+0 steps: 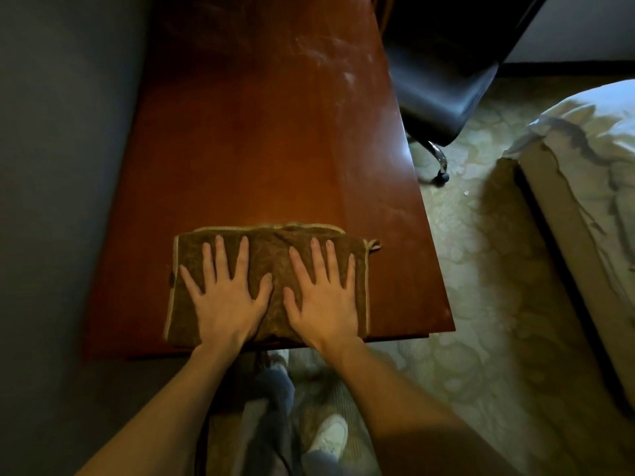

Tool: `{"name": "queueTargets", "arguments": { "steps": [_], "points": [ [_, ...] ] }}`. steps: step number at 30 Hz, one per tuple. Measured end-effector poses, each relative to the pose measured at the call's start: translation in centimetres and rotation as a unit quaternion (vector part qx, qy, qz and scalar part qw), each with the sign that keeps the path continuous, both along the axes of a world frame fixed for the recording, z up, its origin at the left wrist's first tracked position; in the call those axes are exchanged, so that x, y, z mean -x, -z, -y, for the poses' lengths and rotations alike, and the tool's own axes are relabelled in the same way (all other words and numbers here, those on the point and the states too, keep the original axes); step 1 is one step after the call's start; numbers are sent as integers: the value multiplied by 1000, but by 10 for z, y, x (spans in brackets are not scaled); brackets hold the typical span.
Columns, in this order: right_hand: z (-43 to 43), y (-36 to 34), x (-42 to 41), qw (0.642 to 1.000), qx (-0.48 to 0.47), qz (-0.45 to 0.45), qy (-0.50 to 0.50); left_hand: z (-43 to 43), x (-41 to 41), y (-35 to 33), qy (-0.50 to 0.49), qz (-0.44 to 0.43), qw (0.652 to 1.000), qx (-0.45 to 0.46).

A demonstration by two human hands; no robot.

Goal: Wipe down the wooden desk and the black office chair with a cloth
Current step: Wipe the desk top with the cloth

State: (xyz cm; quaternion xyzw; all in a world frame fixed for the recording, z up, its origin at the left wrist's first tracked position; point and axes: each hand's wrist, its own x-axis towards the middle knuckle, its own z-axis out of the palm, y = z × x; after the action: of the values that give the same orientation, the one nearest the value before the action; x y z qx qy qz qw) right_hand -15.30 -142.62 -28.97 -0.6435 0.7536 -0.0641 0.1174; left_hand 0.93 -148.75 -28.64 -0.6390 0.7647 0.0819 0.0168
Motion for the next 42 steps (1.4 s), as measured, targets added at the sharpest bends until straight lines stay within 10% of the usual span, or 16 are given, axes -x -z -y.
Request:
{"name": "queueTargets", "arguments": {
  "steps": [16, 42],
  "points": [
    [-87, -5, 54, 1000, -16, -19, -1, -77, 29, -4, 41, -9, 999, -30],
    [162, 8, 149, 998, 45, -46, -23, 162, 121, 6, 6, -12, 1000, 15]
  ]
}}
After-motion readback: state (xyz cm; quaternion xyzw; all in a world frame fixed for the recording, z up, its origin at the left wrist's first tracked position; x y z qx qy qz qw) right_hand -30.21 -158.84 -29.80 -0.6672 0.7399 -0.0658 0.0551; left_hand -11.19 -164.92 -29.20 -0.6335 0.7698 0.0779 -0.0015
